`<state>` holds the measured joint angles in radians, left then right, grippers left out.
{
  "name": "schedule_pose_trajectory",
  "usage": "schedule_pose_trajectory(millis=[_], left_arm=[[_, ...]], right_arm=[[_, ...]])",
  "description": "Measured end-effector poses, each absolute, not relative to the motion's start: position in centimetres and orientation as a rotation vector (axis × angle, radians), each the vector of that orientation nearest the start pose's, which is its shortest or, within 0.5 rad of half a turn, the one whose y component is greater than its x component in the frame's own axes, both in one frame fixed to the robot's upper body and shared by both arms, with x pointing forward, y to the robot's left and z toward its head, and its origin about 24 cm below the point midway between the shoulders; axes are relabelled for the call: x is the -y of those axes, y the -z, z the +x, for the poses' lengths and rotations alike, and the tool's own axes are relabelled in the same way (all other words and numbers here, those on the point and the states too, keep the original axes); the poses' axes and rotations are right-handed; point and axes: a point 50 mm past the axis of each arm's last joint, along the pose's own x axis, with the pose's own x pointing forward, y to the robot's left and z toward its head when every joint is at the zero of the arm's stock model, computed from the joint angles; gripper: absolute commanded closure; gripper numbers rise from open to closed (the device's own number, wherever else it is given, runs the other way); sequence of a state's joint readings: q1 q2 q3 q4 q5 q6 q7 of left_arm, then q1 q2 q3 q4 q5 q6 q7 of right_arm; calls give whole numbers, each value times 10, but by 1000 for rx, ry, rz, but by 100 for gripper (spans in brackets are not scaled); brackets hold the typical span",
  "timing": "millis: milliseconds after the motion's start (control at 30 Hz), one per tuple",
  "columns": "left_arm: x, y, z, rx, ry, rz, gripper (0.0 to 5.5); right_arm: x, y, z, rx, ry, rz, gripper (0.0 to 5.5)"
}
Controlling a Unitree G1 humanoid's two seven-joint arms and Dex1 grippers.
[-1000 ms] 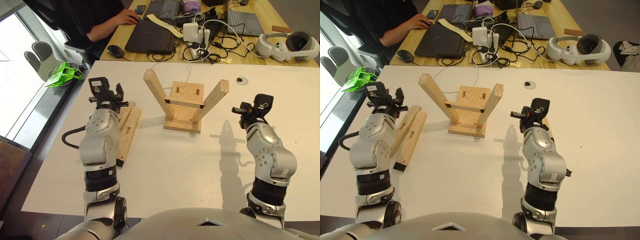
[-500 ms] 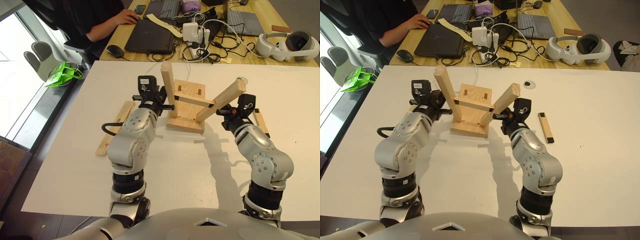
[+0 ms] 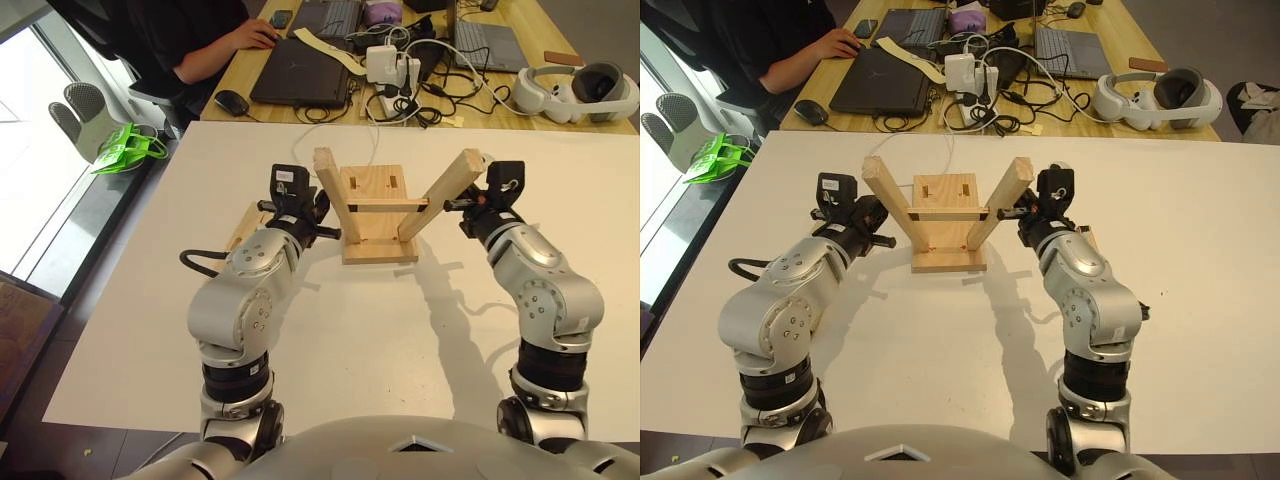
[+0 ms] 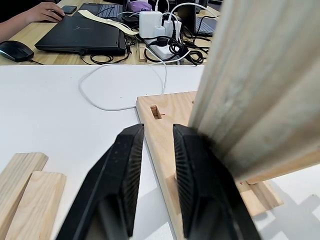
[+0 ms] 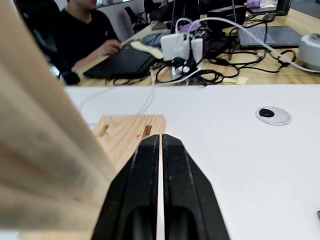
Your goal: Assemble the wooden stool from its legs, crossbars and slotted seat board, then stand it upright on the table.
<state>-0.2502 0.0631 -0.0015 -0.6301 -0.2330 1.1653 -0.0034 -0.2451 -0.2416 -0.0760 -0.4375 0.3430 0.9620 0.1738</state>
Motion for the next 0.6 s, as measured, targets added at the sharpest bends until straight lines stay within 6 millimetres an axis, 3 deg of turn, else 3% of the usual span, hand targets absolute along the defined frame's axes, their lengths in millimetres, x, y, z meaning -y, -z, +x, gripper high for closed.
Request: schedule_pose_trajectory(millis=[133, 200, 267, 333, 467, 600], left_arm=[[-133, -137, 250, -278, 210, -44, 441], [-140, -136, 248, -279, 188, -42, 441], [-145, -137, 248, -277, 163, -42, 441], [-147, -137, 248, -267, 147, -48, 441], [-147, -146, 257, -201, 102, -88, 441], [-148, -145, 260, -198, 86, -90, 441]], right_arm=[[184, -122, 243, -461, -694, -263, 538], [194, -132, 228, -511, -881, -363, 538], [181, -144, 208, -480, -1155, -335, 538], [165, -150, 199, -404, -1284, -290, 538], [127, -137, 220, -231, -1106, -123, 538], [123, -114, 252, -246, -803, -155, 538]])
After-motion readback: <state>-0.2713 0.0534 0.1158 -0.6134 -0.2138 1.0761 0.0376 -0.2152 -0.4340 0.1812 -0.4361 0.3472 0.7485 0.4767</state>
